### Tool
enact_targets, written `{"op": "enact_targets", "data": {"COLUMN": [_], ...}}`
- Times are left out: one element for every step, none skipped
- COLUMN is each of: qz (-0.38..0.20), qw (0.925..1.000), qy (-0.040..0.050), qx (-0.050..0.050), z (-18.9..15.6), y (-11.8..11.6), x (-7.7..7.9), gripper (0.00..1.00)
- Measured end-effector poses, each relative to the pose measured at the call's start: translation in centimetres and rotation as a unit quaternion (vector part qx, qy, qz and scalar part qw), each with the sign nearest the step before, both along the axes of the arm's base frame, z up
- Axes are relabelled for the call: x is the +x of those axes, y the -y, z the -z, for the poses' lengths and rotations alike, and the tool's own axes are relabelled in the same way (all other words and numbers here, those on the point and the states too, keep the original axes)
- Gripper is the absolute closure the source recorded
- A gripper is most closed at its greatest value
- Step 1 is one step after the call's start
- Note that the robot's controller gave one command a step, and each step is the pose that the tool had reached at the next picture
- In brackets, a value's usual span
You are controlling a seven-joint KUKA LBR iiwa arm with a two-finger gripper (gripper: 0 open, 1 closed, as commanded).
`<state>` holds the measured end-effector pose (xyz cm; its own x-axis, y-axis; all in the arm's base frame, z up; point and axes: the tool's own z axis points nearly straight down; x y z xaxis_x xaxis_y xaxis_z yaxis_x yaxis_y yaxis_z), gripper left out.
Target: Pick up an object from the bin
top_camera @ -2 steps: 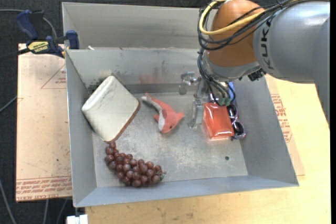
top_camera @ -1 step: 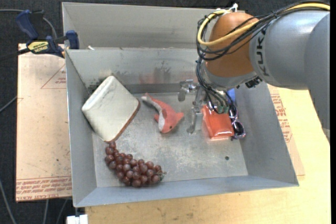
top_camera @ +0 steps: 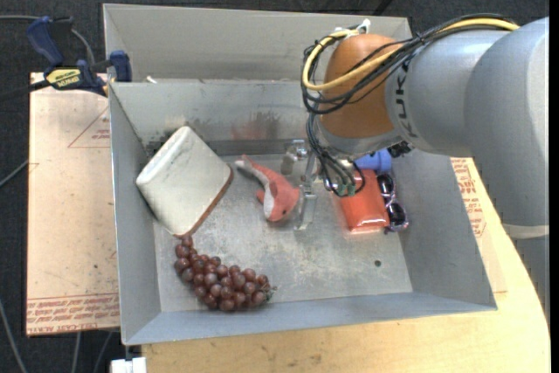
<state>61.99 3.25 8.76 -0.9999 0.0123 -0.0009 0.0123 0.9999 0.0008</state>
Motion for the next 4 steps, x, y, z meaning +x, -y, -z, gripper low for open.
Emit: {"op": "enact_targets", "data": {"qz": [0.004, -0.091, -0.091, -0.098], "qw": [1.0000, 0.9959, 0.9959, 0.9952], "qy": [0.0012, 0.0013, 0.0013, 0.0031], "qx": [0.001, 0.001, 0.001, 0.001], "z": [0.8, 1.8, 1.8, -9.0], "y": [-1.0, -3.9, -3.9, -3.9], "x": [0.0, 0.0, 0.0, -0.5], "gripper": [0.00, 1.00, 1.00, 1.00]}}
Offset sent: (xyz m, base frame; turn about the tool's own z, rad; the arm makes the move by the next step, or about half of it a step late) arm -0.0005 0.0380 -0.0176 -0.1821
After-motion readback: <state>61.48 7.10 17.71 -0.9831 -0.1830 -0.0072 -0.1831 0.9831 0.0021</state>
